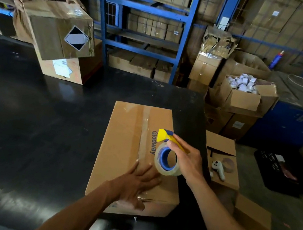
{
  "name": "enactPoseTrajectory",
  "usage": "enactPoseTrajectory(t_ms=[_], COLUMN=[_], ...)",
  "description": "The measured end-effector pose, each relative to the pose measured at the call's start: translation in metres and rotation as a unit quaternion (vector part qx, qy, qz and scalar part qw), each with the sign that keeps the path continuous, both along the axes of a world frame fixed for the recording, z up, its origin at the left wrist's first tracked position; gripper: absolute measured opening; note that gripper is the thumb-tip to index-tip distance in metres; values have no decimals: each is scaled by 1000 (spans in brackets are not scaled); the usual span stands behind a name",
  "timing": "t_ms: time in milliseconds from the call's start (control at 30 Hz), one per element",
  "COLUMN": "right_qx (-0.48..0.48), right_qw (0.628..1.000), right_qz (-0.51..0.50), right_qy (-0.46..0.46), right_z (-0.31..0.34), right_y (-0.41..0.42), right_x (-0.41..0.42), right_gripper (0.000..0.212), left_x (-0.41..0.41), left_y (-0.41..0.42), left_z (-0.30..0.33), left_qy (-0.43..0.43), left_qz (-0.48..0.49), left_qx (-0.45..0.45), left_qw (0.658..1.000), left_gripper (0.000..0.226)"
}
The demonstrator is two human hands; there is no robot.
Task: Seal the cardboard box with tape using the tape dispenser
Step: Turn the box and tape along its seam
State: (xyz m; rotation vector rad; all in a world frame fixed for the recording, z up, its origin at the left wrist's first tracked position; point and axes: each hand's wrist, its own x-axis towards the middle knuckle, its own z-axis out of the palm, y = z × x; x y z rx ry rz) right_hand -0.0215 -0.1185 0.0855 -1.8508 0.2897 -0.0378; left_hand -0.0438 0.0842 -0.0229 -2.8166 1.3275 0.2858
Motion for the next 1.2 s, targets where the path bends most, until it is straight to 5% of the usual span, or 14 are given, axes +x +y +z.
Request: enactPoseTrajectory(t_ms=[200,633,733,800,833,867,967,1000,1067,1200], right_qx=[16,81,70,50,41,32,-76,-125,-195,-355], right_qw=[1000,994,996,999,999,999,986,973,941,881], right_qz=[-9,-67,-43,-8,9,27,76,92,129,231], right_qy=[11,26,18,-1,-14,-30,-127,-170,-244,-210], right_z=[-7,-9,-2,1,1,1,3,3,0,-23], right_y=[-3,-5,6,11,11,12,15,18,25,40], right_x=[-34,-89,-92,-101,-108,-116,-139,-143,-149,-149], right_gripper=[36,29,31,34,35,35,41,44,47,51], left_x=[-15,28,23,7,-8,-23,-51,-53,-58,-73], left_y=[3,30,30,27,26,25,38,47,68,84], left_z=[-17,-13,-13,-3,9,25,56,61,74,89], left_qy=[-52,-69,-48,56,182,329,548,594,646,656], left_qz=[43,-82,-50,20,85,175,378,403,410,397], left_qx=[-20,-43,-42,-145,-242,-359,-568,-571,-550,-536], left_qw=[998,993,997,988,949,856,485,399,336,353], left_gripper=[87,81,86,85,77,66,40,49,64,66])
